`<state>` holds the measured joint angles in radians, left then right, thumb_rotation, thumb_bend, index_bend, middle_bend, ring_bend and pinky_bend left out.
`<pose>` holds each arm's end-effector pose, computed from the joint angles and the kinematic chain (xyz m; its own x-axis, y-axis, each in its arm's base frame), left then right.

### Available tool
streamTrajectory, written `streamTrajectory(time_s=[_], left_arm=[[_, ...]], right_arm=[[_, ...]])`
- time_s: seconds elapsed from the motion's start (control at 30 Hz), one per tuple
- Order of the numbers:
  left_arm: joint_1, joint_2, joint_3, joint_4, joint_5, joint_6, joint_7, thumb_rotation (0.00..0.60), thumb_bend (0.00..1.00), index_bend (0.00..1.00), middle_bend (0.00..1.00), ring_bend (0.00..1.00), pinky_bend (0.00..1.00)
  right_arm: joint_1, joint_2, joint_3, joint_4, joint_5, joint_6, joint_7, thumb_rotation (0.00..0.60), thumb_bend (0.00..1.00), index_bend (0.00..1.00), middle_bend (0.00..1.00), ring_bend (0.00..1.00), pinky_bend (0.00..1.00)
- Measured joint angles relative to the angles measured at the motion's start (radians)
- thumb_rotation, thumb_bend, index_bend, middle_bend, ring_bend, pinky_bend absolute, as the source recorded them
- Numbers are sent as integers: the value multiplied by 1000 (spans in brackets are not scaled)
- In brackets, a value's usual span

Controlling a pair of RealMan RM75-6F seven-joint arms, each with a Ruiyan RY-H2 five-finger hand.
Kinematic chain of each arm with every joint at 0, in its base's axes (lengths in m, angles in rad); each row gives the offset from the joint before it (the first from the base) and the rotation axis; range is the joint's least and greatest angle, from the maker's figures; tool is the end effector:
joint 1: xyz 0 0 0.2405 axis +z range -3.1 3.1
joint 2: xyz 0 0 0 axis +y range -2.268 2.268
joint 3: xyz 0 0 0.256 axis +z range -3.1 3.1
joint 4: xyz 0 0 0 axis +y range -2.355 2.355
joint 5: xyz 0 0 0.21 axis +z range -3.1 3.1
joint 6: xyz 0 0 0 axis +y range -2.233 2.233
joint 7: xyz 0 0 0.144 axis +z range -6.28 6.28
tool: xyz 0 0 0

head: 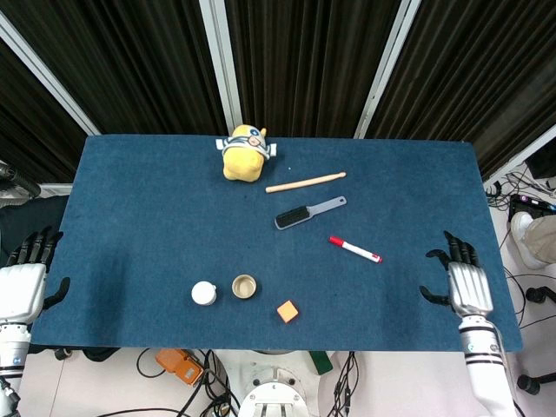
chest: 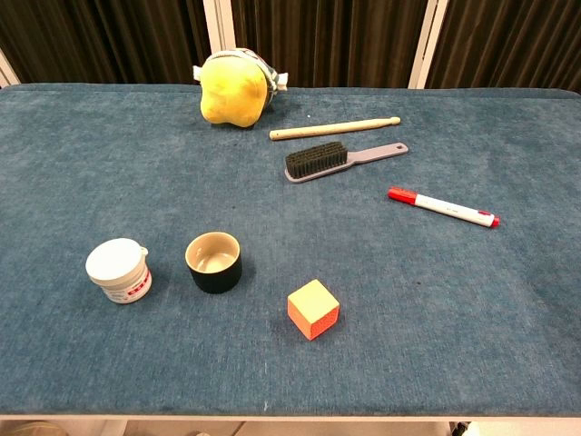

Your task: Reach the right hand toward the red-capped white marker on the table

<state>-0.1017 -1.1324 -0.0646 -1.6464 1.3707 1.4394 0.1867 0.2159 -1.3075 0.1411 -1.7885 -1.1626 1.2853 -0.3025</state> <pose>-0.3181 0.1878 0.1539 0.5030 0.0484 0.8629 0.8581 0.0916 -0.5053 -0.2663 -0.2239 0.0790 0.2635 -0.1782 0.9480 -0.9522 0.1091 0.2852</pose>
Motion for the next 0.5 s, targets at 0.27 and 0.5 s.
streamTrajectory(time_s=[0.27,0.5], left_arm=[[1,0,-2,-1,-6,-1,-8,600,344,81,0,0,165],[-1,-1,-2,0,-6,-5,-7,600,344,81,0,0,165]], right_arm=[[167,-152,74,121,139,-139,-135,600,314,444,20,9,0],[258,-223,92,207,225,-202,-223,600,323,460,20,9,0]])
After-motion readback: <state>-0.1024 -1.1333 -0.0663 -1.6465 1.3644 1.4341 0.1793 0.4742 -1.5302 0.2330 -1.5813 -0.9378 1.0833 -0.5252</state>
